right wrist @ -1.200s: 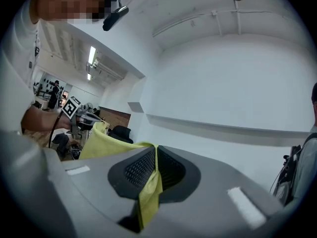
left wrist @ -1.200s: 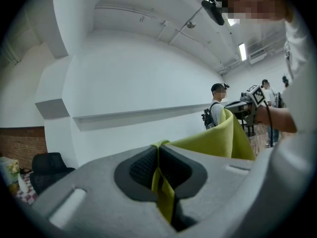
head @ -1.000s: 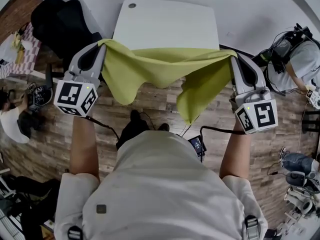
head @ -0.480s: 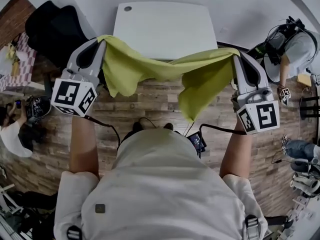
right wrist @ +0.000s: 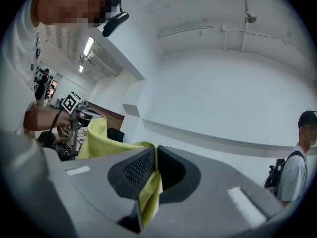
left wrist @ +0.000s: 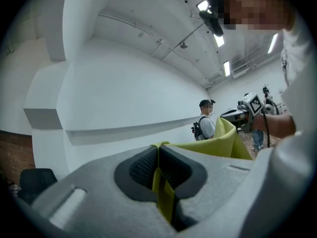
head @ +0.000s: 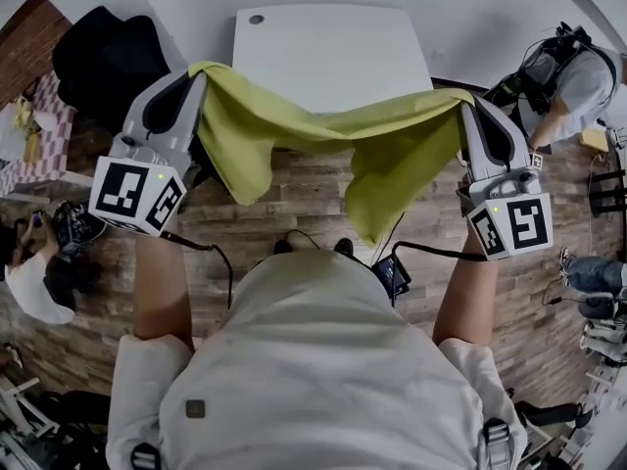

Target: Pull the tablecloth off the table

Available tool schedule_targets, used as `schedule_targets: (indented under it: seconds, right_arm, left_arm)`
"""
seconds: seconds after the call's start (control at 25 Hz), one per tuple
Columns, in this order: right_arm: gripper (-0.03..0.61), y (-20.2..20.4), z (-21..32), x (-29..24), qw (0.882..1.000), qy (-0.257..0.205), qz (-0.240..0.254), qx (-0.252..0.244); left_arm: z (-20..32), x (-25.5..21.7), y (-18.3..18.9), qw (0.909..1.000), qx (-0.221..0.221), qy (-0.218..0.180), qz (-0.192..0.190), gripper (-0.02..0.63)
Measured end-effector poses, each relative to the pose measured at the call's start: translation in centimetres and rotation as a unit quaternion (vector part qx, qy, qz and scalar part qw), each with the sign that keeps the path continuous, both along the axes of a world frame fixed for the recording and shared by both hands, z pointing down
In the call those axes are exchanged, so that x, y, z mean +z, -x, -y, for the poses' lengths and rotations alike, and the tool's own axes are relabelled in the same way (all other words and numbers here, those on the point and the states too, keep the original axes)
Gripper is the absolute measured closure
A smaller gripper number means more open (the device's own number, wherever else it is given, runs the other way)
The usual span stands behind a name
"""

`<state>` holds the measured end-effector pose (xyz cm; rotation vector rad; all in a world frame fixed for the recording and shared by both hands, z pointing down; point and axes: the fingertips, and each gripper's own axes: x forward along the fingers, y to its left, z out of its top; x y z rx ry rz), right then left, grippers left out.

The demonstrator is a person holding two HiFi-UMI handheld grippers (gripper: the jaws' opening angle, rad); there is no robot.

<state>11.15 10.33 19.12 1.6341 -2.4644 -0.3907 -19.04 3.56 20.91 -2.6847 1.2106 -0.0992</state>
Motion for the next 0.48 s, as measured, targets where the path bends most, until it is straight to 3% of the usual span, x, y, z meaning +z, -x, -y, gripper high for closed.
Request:
schedule_targets:
  seconds: [0.48]
  right_arm:
    - [0.555, 1.9, -0.8, 0.1, 1.000, -0.010, 0.010, 0.004]
  left_arm:
    - [-0.7, -0.1, 1.0, 0.9998, 0.014, 0.003, -0.011, 0.600]
